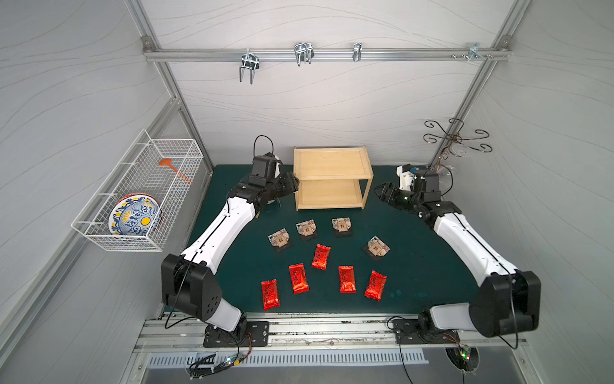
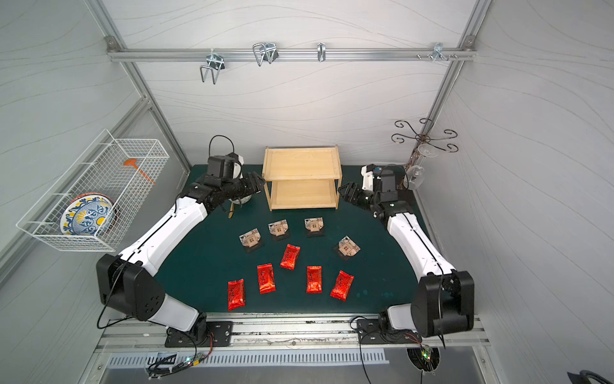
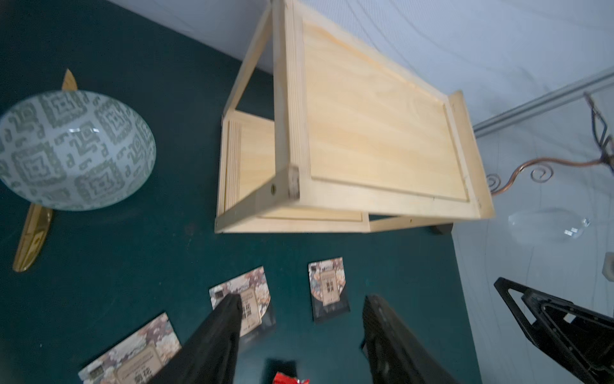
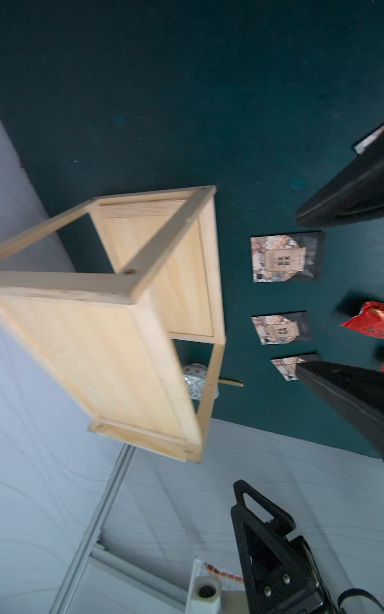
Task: Place the tea bags on the shelf by color
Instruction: Move the shelf to the center of the board, then pick up the tea bag from the center of the board.
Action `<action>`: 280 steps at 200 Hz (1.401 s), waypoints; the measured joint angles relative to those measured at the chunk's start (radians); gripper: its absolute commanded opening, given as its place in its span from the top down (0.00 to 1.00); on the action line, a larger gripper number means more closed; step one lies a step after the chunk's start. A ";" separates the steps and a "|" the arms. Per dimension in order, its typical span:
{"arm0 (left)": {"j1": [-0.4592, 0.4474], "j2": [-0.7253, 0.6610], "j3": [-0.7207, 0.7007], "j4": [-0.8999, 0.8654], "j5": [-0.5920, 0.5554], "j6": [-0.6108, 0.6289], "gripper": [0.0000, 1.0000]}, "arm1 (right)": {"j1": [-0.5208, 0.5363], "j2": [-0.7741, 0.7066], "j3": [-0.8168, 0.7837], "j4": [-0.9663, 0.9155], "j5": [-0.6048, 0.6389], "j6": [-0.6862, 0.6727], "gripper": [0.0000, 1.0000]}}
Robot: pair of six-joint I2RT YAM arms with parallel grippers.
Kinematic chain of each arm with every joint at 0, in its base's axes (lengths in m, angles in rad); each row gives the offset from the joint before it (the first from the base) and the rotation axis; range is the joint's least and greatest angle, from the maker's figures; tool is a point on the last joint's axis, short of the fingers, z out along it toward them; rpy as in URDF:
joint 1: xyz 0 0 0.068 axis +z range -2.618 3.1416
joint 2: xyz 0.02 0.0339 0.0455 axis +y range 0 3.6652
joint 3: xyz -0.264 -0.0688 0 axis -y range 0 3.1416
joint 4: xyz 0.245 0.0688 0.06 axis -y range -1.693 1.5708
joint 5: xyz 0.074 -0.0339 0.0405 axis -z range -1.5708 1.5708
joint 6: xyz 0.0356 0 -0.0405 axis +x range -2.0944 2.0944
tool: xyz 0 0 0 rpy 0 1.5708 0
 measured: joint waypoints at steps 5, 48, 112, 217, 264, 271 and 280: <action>-0.015 -0.011 -0.029 0.001 -0.004 -0.005 0.44 | 0.015 -0.013 -0.043 0.019 0.000 0.006 0.34; -0.219 0.044 -0.193 0.060 0.001 -0.082 0.49 | 0.079 0.114 -0.200 0.128 -0.037 0.051 0.41; -0.315 0.397 -0.061 0.216 0.077 -0.152 0.57 | 0.082 0.335 -0.245 0.365 -0.143 0.109 0.57; -0.315 0.546 0.093 0.245 0.079 -0.150 0.58 | 0.049 0.434 -0.211 0.447 -0.168 0.105 0.60; -0.316 0.587 0.093 0.243 0.087 -0.150 0.59 | 0.047 0.462 -0.201 0.454 -0.175 0.103 0.60; -0.316 0.587 0.093 0.243 0.087 -0.150 0.59 | 0.047 0.468 -0.201 0.455 -0.177 0.104 0.60; -0.317 0.587 0.093 0.244 0.089 -0.150 0.59 | 0.047 0.475 -0.201 0.457 -0.179 0.104 0.60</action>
